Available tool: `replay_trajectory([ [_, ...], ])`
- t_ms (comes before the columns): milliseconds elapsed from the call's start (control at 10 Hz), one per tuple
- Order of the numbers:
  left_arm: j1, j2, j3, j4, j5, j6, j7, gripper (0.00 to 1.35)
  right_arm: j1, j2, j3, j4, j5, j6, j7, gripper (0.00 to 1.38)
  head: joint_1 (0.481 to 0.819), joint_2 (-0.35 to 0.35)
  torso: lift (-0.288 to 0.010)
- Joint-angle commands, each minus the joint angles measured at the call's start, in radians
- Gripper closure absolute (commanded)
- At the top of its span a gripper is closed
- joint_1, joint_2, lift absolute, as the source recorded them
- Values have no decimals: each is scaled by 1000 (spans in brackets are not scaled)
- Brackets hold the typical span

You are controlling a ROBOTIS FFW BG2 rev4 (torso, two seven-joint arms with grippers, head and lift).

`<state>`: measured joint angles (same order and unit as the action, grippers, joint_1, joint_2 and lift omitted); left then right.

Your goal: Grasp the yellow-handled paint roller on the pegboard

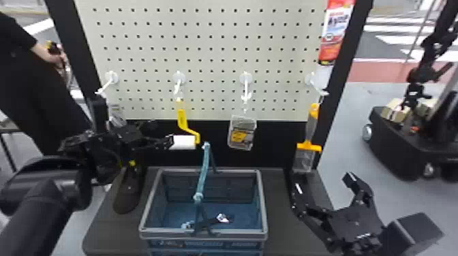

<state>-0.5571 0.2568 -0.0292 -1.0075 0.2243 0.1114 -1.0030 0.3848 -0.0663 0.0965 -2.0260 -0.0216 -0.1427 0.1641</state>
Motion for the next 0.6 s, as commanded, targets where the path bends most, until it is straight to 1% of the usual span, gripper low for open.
replay_trajectory([
  [0,-33,1,-29,27,-2,5,-14,151,-6,-3,6,10,-3,0,0,125,549,0,-100],
  [200,-87,-1,-80,56,0,19,-48,151,-15,-6,15,22,-6,-2,0,124,549,0,-100],
  [400,-136,-1,-141,66,0,36,-59,151,-19,-7,20,32,-11,-2,0,125,549,0,-100],
  [500,-145,-4,-149,69,-6,40,-59,185,-21,-7,20,37,-12,-3,0,125,549,0,-100],
])
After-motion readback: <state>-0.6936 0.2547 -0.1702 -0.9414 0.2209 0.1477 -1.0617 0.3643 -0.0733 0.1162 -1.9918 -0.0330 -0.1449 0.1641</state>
